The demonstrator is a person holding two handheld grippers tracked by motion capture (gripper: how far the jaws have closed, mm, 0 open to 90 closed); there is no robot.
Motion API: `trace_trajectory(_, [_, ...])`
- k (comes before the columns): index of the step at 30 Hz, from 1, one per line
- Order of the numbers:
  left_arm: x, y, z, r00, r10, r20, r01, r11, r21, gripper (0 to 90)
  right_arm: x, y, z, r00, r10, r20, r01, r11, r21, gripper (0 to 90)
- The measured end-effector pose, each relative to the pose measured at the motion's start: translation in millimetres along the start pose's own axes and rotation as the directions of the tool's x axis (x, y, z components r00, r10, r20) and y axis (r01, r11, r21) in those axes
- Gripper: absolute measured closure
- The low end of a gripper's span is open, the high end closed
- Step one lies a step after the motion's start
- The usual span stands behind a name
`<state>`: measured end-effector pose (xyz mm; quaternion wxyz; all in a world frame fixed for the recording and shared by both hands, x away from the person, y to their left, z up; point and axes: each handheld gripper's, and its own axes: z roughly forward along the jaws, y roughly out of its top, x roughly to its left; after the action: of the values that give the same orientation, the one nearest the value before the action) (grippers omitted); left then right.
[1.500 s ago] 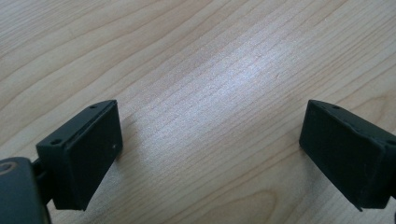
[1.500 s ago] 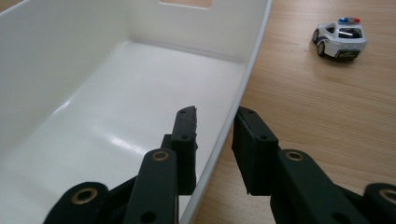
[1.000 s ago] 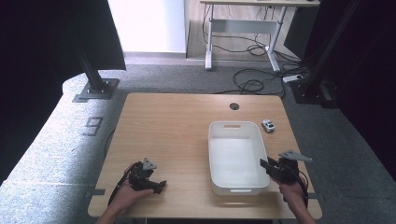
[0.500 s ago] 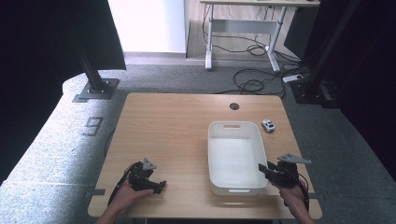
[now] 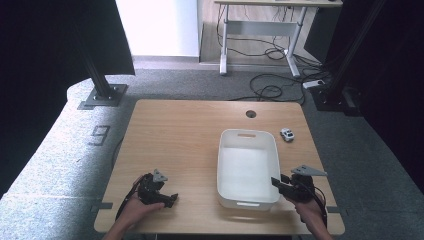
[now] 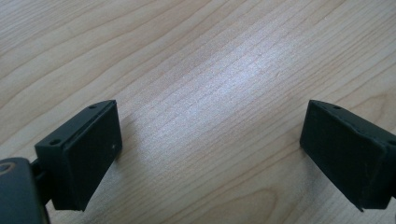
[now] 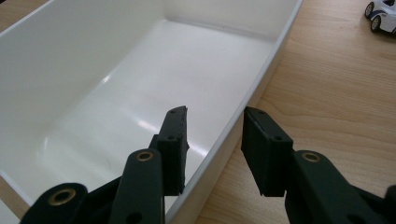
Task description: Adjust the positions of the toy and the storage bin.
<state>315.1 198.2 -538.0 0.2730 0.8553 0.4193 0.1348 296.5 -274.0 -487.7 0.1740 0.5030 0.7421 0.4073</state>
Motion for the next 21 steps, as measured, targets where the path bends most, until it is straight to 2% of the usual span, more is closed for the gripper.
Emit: trace_trajectory(21, [0.2,-0.1,0.1,1.0,-0.002,0.0,0.002,1.0,0.0,5.5,11.6,4.2,10.1,0.9998,-0.02,0.006,0.02,1.0,-0.006,60.9])
